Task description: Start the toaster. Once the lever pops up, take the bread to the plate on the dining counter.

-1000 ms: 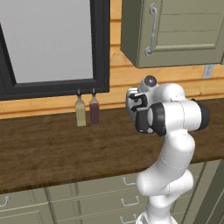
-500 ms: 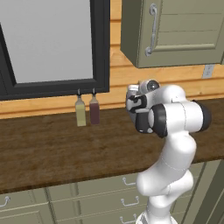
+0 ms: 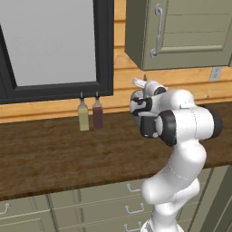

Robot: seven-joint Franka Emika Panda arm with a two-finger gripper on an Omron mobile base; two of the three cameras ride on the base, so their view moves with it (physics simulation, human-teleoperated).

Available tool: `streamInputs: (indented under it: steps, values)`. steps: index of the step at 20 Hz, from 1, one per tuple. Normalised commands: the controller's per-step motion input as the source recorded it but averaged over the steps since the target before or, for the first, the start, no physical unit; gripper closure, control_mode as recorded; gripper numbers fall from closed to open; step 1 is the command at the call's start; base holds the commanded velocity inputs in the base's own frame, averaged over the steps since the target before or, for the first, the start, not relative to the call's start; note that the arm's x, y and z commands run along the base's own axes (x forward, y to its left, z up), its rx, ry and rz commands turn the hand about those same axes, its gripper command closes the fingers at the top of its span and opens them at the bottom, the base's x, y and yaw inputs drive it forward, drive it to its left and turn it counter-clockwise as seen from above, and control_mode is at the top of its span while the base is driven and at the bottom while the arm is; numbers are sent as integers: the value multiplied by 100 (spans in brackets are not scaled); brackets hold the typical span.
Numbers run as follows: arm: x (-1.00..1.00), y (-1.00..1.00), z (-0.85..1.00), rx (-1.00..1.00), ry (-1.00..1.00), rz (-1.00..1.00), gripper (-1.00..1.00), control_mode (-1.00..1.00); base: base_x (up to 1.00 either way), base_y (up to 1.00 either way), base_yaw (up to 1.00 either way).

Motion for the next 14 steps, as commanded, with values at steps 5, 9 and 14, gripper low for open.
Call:
streamInputs:
  steps: [5, 9, 14]
  values:
    - [-58, -66, 56, 23, -4, 0, 100, -100, 0, 0, 0]
    - [-76, -67, 64, 25, 0, 0, 100, -100, 0, 0, 0]
    - [-92, -66, 64, 23, 1, 0, 100, -100, 0, 0, 0]
